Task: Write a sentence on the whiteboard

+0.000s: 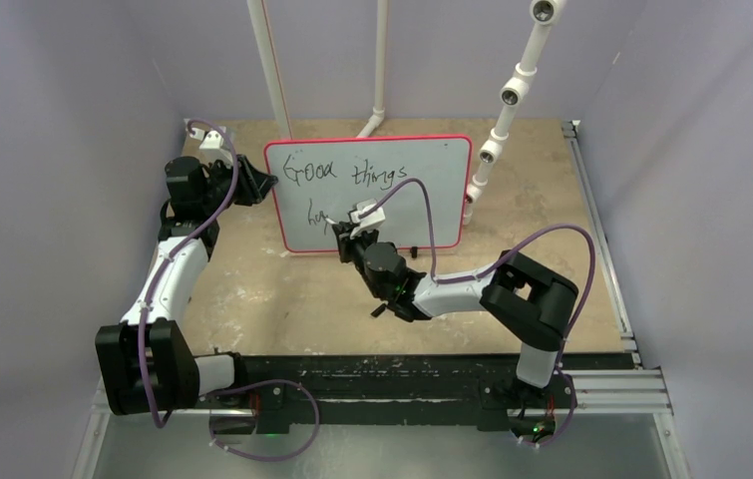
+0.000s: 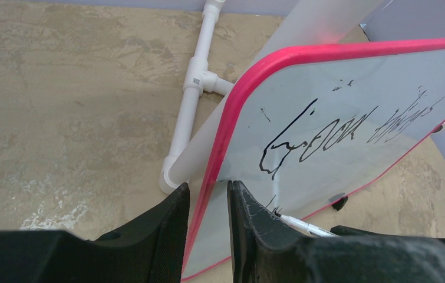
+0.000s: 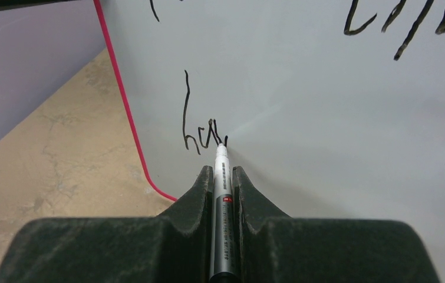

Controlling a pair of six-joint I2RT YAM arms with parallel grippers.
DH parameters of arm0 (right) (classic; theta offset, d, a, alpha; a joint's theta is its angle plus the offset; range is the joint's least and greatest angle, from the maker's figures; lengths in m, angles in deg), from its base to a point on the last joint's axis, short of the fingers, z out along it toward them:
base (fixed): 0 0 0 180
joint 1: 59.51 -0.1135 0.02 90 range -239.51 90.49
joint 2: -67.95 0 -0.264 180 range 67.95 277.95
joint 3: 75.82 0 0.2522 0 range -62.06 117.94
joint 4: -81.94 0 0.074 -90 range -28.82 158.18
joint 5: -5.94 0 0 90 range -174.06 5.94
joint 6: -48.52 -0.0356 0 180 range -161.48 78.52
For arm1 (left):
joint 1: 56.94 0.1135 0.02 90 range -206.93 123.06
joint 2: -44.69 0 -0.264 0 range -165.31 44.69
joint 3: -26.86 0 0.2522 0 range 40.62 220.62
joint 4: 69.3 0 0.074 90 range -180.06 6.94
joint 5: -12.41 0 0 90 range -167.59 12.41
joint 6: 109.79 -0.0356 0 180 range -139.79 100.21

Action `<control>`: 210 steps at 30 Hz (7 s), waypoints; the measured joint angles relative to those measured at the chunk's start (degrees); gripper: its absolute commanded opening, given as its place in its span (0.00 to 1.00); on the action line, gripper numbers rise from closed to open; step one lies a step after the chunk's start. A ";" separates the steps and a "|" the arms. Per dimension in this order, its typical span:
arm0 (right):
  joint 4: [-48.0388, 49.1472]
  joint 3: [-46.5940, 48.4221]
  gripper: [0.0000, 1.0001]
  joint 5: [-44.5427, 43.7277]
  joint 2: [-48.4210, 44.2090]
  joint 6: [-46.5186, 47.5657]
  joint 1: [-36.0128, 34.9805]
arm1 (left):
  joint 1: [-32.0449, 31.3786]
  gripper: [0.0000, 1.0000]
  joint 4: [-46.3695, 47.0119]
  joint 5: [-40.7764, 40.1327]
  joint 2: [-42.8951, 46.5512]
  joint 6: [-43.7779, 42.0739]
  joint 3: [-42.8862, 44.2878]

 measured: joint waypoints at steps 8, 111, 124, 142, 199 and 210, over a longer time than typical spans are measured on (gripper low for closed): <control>0.04 -2.08 0.00 -0.52 -0.26 -0.68 -0.07 | 0.00 0.29 0.00 0.00 0.00 0.00 0.00; 2.23 -5.44 0.00 -0.26 -5.18 -0.04 -0.79 | 0.00 0.30 0.02 0.00 0.00 0.02 -0.02; 2.43 -2.86 0.00 -1.53 -1.97 2.60 -0.79 | 0.00 0.29 0.02 0.00 0.00 0.02 -0.02; 2.38 -4.13 0.00 -5.62 -1.92 2.93 -1.14 | 0.00 0.30 0.02 0.00 0.00 0.00 -0.02; 2.82 -5.31 0.00 -3.56 -1.97 3.06 -0.98 | 0.00 0.30 0.02 0.00 0.00 0.00 -0.02; 2.47 -5.31 0.00 -4.90 -1.86 2.34 -0.92 | 0.00 0.30 0.02 0.00 0.00 0.00 -0.02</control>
